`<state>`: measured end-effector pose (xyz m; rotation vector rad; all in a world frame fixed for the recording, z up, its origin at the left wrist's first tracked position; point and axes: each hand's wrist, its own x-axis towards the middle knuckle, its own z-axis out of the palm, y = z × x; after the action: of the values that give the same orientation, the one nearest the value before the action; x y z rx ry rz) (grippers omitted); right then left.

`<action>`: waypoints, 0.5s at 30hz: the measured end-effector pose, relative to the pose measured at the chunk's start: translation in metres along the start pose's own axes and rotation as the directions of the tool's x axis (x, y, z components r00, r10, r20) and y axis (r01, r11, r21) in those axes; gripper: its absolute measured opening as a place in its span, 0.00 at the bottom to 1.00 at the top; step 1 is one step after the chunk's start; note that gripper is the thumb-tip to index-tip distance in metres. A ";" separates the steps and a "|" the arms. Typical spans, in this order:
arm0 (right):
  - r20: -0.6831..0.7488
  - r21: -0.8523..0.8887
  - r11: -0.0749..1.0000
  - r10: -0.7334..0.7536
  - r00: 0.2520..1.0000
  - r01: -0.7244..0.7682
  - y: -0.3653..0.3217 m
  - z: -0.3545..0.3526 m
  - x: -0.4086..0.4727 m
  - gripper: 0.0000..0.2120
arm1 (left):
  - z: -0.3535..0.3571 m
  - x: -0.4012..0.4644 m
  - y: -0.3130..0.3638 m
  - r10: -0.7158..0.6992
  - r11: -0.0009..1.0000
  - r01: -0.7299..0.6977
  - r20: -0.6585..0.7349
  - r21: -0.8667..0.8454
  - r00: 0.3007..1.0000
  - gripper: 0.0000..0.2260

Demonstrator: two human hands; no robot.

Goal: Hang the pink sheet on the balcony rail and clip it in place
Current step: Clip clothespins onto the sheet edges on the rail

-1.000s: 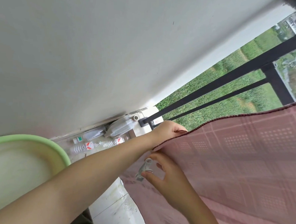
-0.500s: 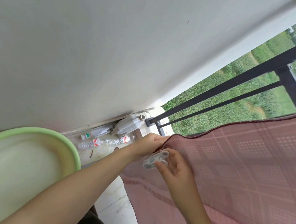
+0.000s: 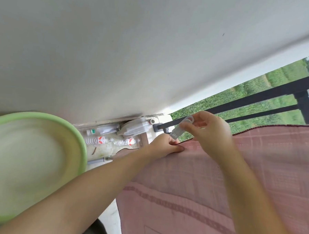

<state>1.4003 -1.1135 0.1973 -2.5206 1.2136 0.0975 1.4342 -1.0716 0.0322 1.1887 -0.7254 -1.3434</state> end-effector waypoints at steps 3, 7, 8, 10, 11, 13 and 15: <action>0.054 -0.260 0.964 0.079 0.995 -0.062 0.010 0.009 0.033 0.12 | 0.003 -0.001 -0.006 -0.016 1.000 0.016 -0.054 -0.003 0.998 0.12; 0.207 -0.412 0.904 0.212 0.955 -0.112 0.020 0.021 0.042 0.12 | 0.000 -0.001 -0.007 -0.045 0.999 0.044 -0.074 -0.016 0.996 0.14; 0.226 -0.426 0.897 0.236 0.945 -0.122 0.021 0.021 0.042 0.11 | -0.001 -0.001 -0.006 -0.056 0.998 0.057 -0.064 0.003 0.996 0.13; 0.232 -0.446 0.885 0.263 0.937 -0.138 0.023 0.022 0.043 0.09 | -0.003 0.000 -0.005 -0.063 0.998 0.064 -0.046 0.028 0.997 0.08; 0.222 -0.454 0.879 0.272 0.936 -0.147 0.025 0.023 0.044 0.10 | -0.004 0.001 -0.005 -0.059 0.998 0.060 -0.037 0.022 0.998 0.07; 0.210 -0.472 0.863 0.308 0.928 -0.180 0.027 0.024 0.045 0.13 | -0.006 0.001 -0.005 -0.058 0.998 0.058 -0.028 0.006 0.998 0.05; 0.208 -0.508 0.841 0.330 0.921 -0.187 0.029 0.027 0.045 0.19 | -0.007 0.001 -0.007 -0.042 0.999 0.042 -0.040 0.023 0.998 0.07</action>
<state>1.4086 -1.1546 0.1548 -2.5776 1.5488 0.9110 1.4384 -1.0703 0.0236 1.2521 -0.6926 -1.3453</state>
